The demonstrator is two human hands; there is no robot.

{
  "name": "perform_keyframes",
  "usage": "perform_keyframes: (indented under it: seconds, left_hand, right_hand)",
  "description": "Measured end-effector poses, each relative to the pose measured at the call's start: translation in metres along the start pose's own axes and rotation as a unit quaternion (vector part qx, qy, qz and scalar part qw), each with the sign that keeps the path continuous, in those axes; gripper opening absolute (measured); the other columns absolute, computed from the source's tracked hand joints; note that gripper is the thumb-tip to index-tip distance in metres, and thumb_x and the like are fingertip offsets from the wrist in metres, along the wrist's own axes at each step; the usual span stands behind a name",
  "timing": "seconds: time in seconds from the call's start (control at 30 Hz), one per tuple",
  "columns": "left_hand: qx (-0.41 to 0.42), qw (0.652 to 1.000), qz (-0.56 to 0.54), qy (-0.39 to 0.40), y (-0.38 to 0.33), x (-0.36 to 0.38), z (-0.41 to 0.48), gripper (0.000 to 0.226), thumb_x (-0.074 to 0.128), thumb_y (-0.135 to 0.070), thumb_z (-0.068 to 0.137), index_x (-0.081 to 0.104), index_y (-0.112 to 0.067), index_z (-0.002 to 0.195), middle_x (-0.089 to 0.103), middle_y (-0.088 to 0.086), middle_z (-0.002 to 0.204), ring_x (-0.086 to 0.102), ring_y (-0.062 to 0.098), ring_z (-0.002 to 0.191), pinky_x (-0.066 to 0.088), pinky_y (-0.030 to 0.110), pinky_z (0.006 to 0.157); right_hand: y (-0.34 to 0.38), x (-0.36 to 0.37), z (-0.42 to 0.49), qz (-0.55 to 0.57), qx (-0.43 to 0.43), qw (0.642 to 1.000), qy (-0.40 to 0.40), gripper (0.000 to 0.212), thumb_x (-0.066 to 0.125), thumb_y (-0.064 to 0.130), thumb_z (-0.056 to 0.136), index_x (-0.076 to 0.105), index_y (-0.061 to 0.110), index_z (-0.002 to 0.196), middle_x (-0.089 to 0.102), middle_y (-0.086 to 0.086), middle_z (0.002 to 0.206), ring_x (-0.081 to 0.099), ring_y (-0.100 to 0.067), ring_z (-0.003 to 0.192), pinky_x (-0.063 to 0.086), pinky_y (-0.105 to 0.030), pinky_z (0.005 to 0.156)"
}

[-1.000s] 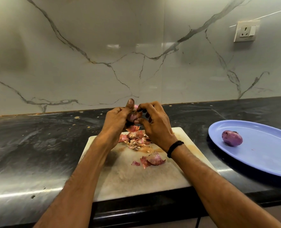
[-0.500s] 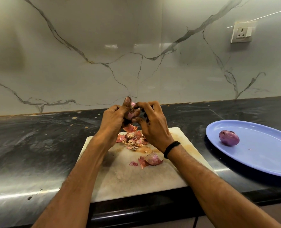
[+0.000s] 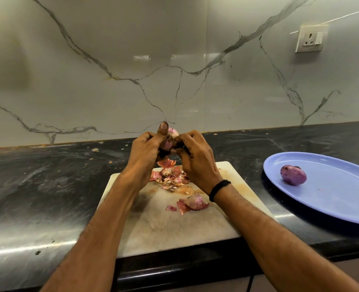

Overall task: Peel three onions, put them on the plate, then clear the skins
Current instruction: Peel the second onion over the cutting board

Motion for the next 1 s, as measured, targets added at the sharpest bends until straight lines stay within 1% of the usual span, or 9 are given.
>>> perform_keyframes:
  seconds: [0.13,0.2,0.37,0.47,0.57,0.67,0.77,0.9,1.0]
  left_hand:
    - [-0.012,1.000,-0.026,0.002,0.001,0.000,0.000,0.056,0.064,-0.057,0.083,0.062,-0.005,0.103,0.069,0.015,0.094,0.069,0.019,0.073,0.058,0.033,0.068]
    - [-0.020,0.999,-0.040,0.010,0.002,0.002,-0.001,0.061,0.065,-0.060,0.078,0.063,-0.005,0.104,0.069,0.015,0.096,0.067,0.022,0.078,0.056,0.035,0.069]
    - [-0.010,0.999,-0.038,0.015,0.002,0.004,0.000,0.054,0.063,-0.056,0.079,0.061,-0.007,0.101,0.071,0.016,0.098,0.069,0.023,0.084,0.057,0.032,0.072]
    - [-0.006,0.999,-0.029,0.016,0.001,0.003,-0.001,0.052,0.062,-0.055,0.082,0.061,-0.007,0.102,0.071,0.012,0.096,0.069,0.017,0.077,0.055,0.030,0.068]
    - [-0.005,0.999,-0.041,0.014,0.001,0.001,0.001,0.050,0.063,-0.053,0.085,0.061,-0.006,0.103,0.072,0.013,0.098,0.068,0.013,0.069,0.056,0.030,0.066]
    - [-0.003,1.000,-0.024,0.000,0.002,-0.004,0.003,0.062,0.062,-0.058,0.083,0.063,-0.003,0.111,0.071,0.016,0.106,0.071,0.020,0.081,0.060,0.034,0.073]
    - [-0.007,1.000,-0.013,-0.004,0.002,-0.005,0.002,0.069,0.062,-0.061,0.080,0.061,-0.001,0.115,0.070,0.019,0.109,0.071,0.031,0.094,0.061,0.042,0.084]
    - [-0.005,1.000,-0.009,-0.003,0.002,-0.002,0.002,0.055,0.063,-0.057,0.082,0.060,-0.006,0.102,0.069,0.018,0.101,0.070,0.023,0.079,0.058,0.033,0.070]
    - [0.001,1.000,0.003,-0.002,0.003,-0.001,0.002,0.046,0.063,-0.050,0.091,0.060,-0.005,0.101,0.069,0.018,0.100,0.070,0.019,0.074,0.056,0.026,0.062]
  right_hand:
    - [-0.002,-0.002,0.003,0.034,0.022,0.999,-0.015,0.014,0.067,-0.003,0.084,0.062,0.003,0.096,0.055,-0.009,0.098,0.048,-0.006,0.086,0.042,-0.003,0.077]
    - [-0.003,-0.004,0.004,0.044,0.030,0.998,-0.024,0.018,0.070,-0.001,0.083,0.061,0.003,0.098,0.055,-0.009,0.101,0.047,-0.005,0.088,0.041,-0.002,0.079]
    - [-0.008,-0.011,0.005,0.045,0.043,0.997,-0.049,0.026,0.068,0.000,0.085,0.060,0.003,0.110,0.055,-0.011,0.106,0.045,-0.001,0.091,0.040,-0.003,0.081]
    - [-0.008,-0.006,0.004,0.044,0.047,0.998,-0.024,0.034,0.070,0.006,0.084,0.059,0.008,0.117,0.052,-0.008,0.109,0.049,-0.006,0.093,0.040,-0.002,0.080]
    - [-0.007,-0.002,0.004,0.038,0.043,0.998,-0.003,0.046,0.074,0.011,0.082,0.054,0.018,0.122,0.048,-0.005,0.110,0.047,-0.007,0.093,0.039,-0.003,0.073]
    - [-0.006,0.001,0.004,0.032,0.032,0.999,0.018,0.057,0.076,0.011,0.079,0.044,0.030,0.122,0.047,-0.007,0.113,0.045,-0.009,0.096,0.035,-0.004,0.074]
    - [-0.003,0.000,0.004,0.013,0.017,1.000,0.018,0.059,0.076,0.006,0.079,0.042,0.030,0.121,0.047,-0.010,0.112,0.045,-0.011,0.096,0.035,-0.003,0.073]
    - [-0.005,-0.002,0.004,-0.010,0.004,1.000,0.004,0.055,0.075,0.004,0.078,0.047,0.026,0.120,0.046,-0.009,0.110,0.045,-0.010,0.093,0.035,-0.003,0.071]
    - [-0.006,-0.002,0.003,-0.024,0.003,1.000,-0.001,0.051,0.075,0.003,0.078,0.052,0.021,0.120,0.046,-0.009,0.110,0.045,-0.010,0.093,0.036,-0.005,0.073]
Point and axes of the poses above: each hand's wrist, its own z-axis towards the middle knuckle, its own x-axis out of the palm, y = z × x, the point moved 10 cm from there along z, towards the middle knuckle
